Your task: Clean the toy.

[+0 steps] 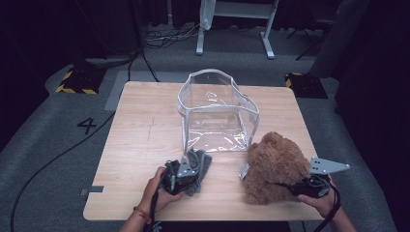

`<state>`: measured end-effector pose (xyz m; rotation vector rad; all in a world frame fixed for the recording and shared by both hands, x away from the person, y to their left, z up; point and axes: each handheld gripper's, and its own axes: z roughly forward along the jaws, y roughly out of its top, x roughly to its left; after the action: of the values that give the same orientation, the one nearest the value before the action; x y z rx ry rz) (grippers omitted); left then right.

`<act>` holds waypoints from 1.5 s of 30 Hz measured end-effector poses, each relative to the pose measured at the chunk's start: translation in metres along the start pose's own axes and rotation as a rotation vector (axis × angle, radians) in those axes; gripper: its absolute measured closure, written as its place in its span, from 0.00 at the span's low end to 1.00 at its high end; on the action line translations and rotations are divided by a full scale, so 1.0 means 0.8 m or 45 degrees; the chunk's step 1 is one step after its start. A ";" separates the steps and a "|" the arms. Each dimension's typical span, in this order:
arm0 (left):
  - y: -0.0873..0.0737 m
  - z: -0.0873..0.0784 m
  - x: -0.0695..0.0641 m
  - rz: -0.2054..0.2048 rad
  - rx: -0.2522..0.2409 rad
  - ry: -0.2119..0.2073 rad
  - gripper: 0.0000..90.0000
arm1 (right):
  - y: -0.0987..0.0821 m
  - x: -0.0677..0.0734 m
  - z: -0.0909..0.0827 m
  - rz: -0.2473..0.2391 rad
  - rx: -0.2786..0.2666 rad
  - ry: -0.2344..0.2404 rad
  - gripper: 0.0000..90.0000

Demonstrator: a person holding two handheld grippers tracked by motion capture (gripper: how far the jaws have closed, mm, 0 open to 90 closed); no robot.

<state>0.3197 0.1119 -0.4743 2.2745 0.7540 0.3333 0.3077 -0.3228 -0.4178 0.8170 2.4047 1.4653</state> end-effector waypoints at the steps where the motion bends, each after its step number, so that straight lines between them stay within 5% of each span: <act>1: -0.007 -0.006 0.006 -0.022 -0.004 0.026 0.86 | -0.001 -0.003 -0.002 -0.008 0.000 -0.023 0.51; 7: -0.039 -0.032 0.041 -0.151 -0.050 0.114 0.83 | -0.003 -0.018 -0.011 0.015 -0.020 -0.131 0.52; 12: -0.055 -0.043 0.063 -0.204 -0.038 0.218 0.80 | -0.004 -0.031 -0.014 0.033 -0.035 -0.207 0.52; 16: -0.062 -0.044 0.071 -0.299 -0.077 0.197 0.66 | -0.006 -0.040 -0.013 0.045 -0.048 -0.236 0.52; 19: -0.058 -0.049 0.068 -0.331 -0.133 0.170 0.44 | -0.006 -0.043 -0.013 0.048 -0.052 -0.244 0.52; 23: -0.043 -0.062 0.057 -0.310 -0.189 0.163 0.24 | -0.006 -0.043 -0.012 0.045 -0.050 -0.242 0.52; 29: -0.013 -0.081 0.047 -0.287 -0.315 0.118 0.18 | -0.006 -0.043 -0.011 0.042 -0.048 -0.238 0.52; 35: 0.029 -0.056 0.049 -0.246 -0.327 0.080 0.18 | -0.005 -0.042 -0.010 0.036 -0.046 -0.235 0.52; 40: 0.053 -0.014 0.060 -0.230 -0.249 0.091 0.18 | -0.006 -0.043 -0.011 0.037 -0.048 -0.233 0.52; 45: 0.067 0.014 0.071 -0.248 -0.222 0.109 0.33 | -0.006 -0.044 -0.012 0.034 -0.046 -0.229 0.52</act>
<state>0.3924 0.1087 -0.4437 2.0160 0.9443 0.3903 0.3306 -0.3517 -0.4213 0.9338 2.2373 1.3769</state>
